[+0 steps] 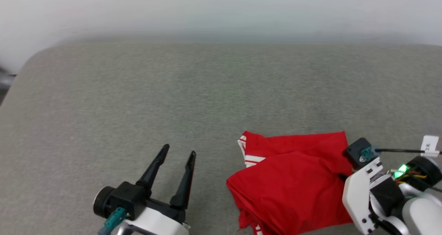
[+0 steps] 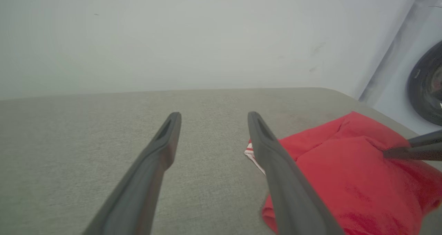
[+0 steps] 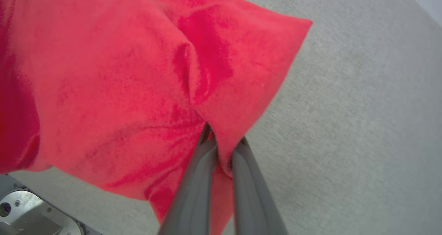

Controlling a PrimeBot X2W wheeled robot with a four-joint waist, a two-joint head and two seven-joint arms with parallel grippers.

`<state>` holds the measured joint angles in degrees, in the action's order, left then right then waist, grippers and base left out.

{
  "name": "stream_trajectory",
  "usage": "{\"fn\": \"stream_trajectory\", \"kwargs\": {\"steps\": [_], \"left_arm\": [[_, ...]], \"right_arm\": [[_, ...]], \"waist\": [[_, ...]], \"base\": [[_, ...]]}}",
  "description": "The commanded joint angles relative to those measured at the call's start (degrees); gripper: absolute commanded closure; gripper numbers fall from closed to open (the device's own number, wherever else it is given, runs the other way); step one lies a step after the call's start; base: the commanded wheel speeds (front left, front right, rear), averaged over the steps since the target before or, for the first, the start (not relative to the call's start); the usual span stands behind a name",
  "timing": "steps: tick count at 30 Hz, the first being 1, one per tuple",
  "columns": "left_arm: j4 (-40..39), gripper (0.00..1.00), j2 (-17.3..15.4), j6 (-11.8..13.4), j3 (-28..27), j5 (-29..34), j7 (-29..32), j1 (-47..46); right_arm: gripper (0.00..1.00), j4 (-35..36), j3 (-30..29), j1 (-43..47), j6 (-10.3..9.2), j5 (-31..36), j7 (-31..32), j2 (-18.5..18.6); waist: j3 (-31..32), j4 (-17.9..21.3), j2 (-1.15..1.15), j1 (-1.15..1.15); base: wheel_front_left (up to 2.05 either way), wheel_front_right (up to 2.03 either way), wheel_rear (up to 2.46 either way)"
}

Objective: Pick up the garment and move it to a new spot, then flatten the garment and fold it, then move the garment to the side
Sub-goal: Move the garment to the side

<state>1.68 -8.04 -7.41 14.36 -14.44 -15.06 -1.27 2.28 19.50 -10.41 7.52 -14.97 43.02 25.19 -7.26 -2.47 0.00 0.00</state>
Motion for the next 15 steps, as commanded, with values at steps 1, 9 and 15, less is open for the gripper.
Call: {"fn": "stream_trajectory", "kwargs": {"steps": [1,9,15], "left_arm": [[-0.5,0.00,0.0,-0.1,0.6,0.1,-0.1,0.5],[-1.4,0.00,-0.1,-0.1,4.8,1.6,-0.1,-2.4],[-4.1,0.00,-2.2,-0.1,6.3,2.7,-0.1,-6.2]], "right_arm": [[1.00,1.2,0.6,-1.5,-0.07,-0.3,0.4,1.4],[1.00,4.5,5.5,-8.2,-0.08,-4.0,0.8,14.1],[1.00,-0.3,6.0,-14.9,-0.08,-5.0,-4.9,20.6]], "waist": [[-0.1,3.9,0.00,0.00],[-4.5,12.7,0.00,0.00],[-11.5,17.6,0.00,0.00]], "base": [[0.00,0.00,0.00],[0.00,0.00,0.00],[0.00,0.00,0.00]]}}
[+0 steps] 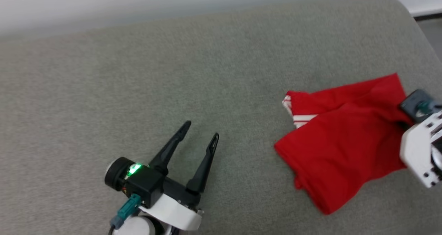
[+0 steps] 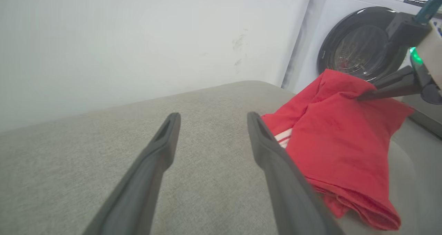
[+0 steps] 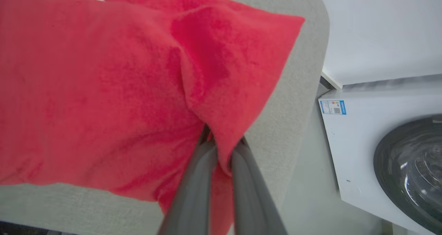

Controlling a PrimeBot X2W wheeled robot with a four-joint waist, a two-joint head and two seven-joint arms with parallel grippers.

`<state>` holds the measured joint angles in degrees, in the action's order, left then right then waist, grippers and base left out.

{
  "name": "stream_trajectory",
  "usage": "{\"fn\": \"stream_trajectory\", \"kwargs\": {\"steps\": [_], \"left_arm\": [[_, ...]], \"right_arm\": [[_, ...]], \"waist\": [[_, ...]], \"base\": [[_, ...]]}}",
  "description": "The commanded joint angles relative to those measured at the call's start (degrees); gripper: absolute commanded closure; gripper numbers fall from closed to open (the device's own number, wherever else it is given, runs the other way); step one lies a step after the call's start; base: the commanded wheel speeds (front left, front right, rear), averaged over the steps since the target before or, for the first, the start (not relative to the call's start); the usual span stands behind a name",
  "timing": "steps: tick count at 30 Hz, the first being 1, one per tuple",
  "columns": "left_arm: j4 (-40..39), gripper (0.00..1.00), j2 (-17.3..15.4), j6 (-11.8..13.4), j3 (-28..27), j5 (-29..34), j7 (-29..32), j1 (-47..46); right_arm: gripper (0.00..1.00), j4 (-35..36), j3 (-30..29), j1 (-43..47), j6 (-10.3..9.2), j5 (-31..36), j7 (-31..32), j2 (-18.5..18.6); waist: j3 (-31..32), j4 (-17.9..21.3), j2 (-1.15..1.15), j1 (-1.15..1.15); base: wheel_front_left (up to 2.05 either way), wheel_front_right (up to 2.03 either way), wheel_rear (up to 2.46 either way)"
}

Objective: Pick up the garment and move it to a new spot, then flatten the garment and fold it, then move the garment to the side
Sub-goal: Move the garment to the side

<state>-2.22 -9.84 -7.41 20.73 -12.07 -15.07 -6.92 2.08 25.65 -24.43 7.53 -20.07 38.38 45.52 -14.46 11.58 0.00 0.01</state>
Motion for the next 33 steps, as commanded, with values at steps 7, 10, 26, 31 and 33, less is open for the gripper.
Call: {"fn": "stream_trajectory", "kwargs": {"steps": [7,10,26,31,33], "left_arm": [[-5.0,0.00,-4.3,-0.1,0.6,1.3,0.5,-6.2],[-8.5,0.00,-5.7,-0.1,0.7,1.6,1.9,-8.3],[-21.2,0.00,-8.9,0.5,-0.6,1.7,7.9,-12.2],[-20.3,0.00,-8.9,0.6,-0.5,1.2,7.2,-11.7],[-19.3,0.00,-8.8,0.7,-0.4,1.1,6.6,-11.5]], "right_arm": [[1.00,-12.5,-4.2,-6.1,-0.10,2.2,-9.8,2.8],[1.00,-18.4,-6.9,-7.3,-0.10,3.2,-13.5,3.6],[1.00,-41.5,-19.4,-15.8,-0.10,10.6,-27.0,-0.6],[0.63,-45.1,-21.3,-17.2,-0.10,13.0,-28.2,-2.3],[0.00,-46.0,-21.8,-17.4,-0.10,14.1,-27.8,-2.7]], "waist": [[-12.7,5.4,0.00,-0.01],[-15.5,5.2,0.00,-0.01],[-23.7,1.9,0.00,-0.01],[-23.2,1.2,0.00,-0.01],[-22.2,1.0,0.00,-0.01]], "base": [[0.00,0.00,0.00],[0.00,0.00,0.00],[0.00,0.00,0.00],[0.00,0.00,0.00],[0.00,0.00,0.00]]}}
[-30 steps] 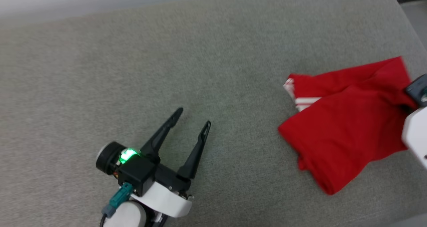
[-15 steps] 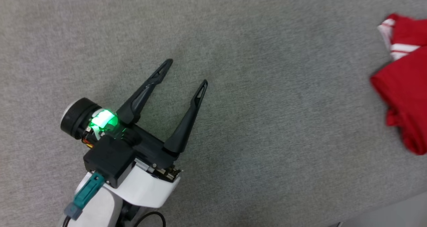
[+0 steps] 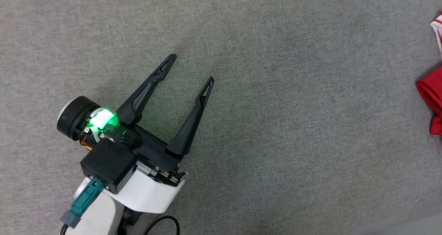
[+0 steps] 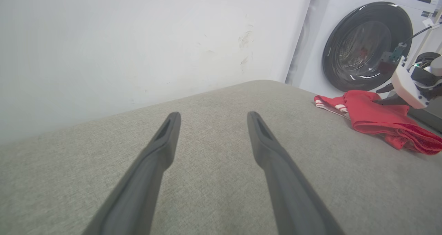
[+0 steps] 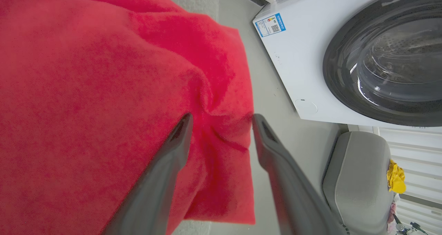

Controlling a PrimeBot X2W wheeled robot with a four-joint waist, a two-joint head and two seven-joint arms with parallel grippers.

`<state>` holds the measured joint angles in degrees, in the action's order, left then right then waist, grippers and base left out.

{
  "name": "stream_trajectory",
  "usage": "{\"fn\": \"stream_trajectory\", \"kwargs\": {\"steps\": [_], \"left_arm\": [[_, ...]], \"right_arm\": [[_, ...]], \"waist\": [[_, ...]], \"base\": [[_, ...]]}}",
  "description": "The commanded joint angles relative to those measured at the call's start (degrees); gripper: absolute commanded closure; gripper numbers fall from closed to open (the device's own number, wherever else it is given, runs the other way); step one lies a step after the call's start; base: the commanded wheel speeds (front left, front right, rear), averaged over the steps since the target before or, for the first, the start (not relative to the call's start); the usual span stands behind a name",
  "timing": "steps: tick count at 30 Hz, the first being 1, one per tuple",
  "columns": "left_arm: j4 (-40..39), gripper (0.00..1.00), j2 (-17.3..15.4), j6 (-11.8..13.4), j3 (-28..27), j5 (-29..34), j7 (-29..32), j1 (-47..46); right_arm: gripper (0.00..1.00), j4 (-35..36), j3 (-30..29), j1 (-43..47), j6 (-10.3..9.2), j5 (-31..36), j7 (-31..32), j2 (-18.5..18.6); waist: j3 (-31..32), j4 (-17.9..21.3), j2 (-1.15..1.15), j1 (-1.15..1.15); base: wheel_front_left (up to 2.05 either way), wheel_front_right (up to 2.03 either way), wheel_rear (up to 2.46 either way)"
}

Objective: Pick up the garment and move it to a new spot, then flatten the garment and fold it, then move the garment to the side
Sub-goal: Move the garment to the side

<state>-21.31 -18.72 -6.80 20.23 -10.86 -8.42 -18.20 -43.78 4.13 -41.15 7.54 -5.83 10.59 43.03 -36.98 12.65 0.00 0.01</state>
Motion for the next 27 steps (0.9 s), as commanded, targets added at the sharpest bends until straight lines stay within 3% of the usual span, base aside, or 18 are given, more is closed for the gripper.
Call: {"fn": "stream_trajectory", "kwargs": {"steps": [1,6,12,19,27], "left_arm": [[0.3,0.00,0.3,0.2,0.1,-0.3,-0.5,0.0],[3.8,0.00,0.9,0.7,0.7,-0.1,-2.8,1.2],[8.9,0.00,2.5,2.4,-0.6,-1.7,-5.3,3.9],[14.4,0.00,4.1,4.6,-3.6,-3.4,-6.6,8.2],[17.1,0.00,5.4,6.1,-8.2,-3.9,-6.9,13.2]], "right_arm": [[0.00,0.0,0.1,-0.7,-0.10,0.9,-0.3,-0.1],[0.00,1.2,-1.6,-1.3,-0.11,3.6,-1.4,-0.1],[0.00,7.4,-1.7,-1.4,-0.11,2.0,-2.6,-2.2],[0.00,20.2,-1.9,3.2,-0.10,-2.8,-3.8,-8.4],[0.00,37.6,-5.2,14.3,-0.09,-6.8,-4.5,-19.5]], "waist": [[0.9,-0.3,0.00,-0.01],[5.5,-1.0,0.00,-0.01],[13.2,-2.4,0.00,-0.01],[21.9,-5.1,0.00,-0.01],[28.8,-8.3,0.00,-0.01]], "base": [[0.00,0.00,0.00],[0.00,0.00,0.00],[0.00,0.00,0.00],[0.00,0.00,0.00],[0.00,0.00,0.00]]}}
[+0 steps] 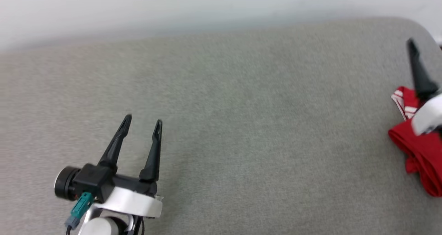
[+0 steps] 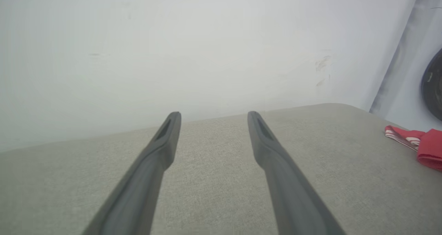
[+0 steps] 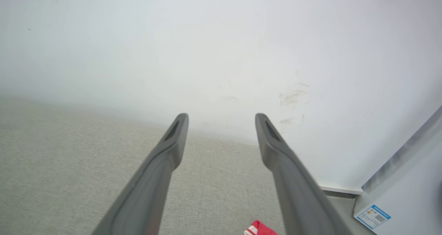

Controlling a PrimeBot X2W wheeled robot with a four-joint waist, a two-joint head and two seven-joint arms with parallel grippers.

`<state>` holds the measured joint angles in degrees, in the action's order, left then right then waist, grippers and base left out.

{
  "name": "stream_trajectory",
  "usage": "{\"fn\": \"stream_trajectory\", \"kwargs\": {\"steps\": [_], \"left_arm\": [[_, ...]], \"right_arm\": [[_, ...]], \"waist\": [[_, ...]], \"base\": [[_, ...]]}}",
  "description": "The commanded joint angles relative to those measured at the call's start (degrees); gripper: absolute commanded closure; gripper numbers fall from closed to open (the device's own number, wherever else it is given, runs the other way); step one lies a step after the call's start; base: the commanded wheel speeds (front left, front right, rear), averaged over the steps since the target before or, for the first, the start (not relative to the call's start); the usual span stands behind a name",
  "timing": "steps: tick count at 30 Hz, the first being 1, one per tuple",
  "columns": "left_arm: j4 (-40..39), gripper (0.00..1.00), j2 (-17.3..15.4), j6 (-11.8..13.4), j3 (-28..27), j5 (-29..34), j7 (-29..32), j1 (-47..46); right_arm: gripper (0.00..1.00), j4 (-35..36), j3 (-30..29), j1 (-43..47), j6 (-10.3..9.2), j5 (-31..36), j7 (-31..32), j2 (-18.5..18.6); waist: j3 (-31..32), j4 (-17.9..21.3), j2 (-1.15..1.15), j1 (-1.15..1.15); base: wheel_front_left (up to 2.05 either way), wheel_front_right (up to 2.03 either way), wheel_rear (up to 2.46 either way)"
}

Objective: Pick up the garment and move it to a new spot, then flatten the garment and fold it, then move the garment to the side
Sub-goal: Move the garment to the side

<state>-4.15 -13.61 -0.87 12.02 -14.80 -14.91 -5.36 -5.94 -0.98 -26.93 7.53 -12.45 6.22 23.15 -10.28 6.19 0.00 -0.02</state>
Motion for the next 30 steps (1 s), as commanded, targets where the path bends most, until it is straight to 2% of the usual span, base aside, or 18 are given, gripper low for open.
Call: {"fn": "stream_trajectory", "kwargs": {"steps": [1,5,8,15,22,30], "left_arm": [[0.2,0.00,0.4,0.1,-0.5,0.2,-0.4,0.9],[1.1,0.00,1.5,0.2,-2.5,0.4,-0.3,3.0],[2.0,0.00,2.6,-0.7,-3.8,0.3,-0.3,4.3],[4.5,0.00,5.1,-2.9,-5.3,1.4,-0.3,6.3],[6.5,0.00,7.0,-4.5,-7.8,2.8,-0.3,7.3],[6.4,0.00,8.1,-5.4,-9.7,4.3,-0.3,7.2]], "right_arm": [[0.00,1.3,-0.5,1.9,-0.08,-0.6,-0.4,-1.1],[0.00,5.6,-0.5,8.5,-0.08,-1.9,-2.9,-6.0],[0.00,7.2,-0.5,13.1,-0.08,-3.1,-5.3,-10.2],[0.00,3.8,0.7,21.8,-0.08,-1.4,-13.4,-15.7],[0.00,0.1,2.1,23.7,-0.08,1.4,-17.2,-19.0],[0.00,-0.1,1.5,22.7,-0.08,2.0,-18.3,-19.8]], "waist": [[2.7,-2.2,0.00,0.02],[4.5,-3.4,0.00,0.02],[5.6,-4.3,0.00,0.02],[7.6,-6.2,0.00,0.02],[8.2,-6.6,0.00,0.02],[8.1,-6.6,0.00,0.02]], "base": [[0.00,0.00,0.00],[0.00,0.00,0.00],[0.00,0.00,0.00],[0.00,0.00,0.00],[0.00,0.00,0.00],[0.00,0.00,0.00]]}}
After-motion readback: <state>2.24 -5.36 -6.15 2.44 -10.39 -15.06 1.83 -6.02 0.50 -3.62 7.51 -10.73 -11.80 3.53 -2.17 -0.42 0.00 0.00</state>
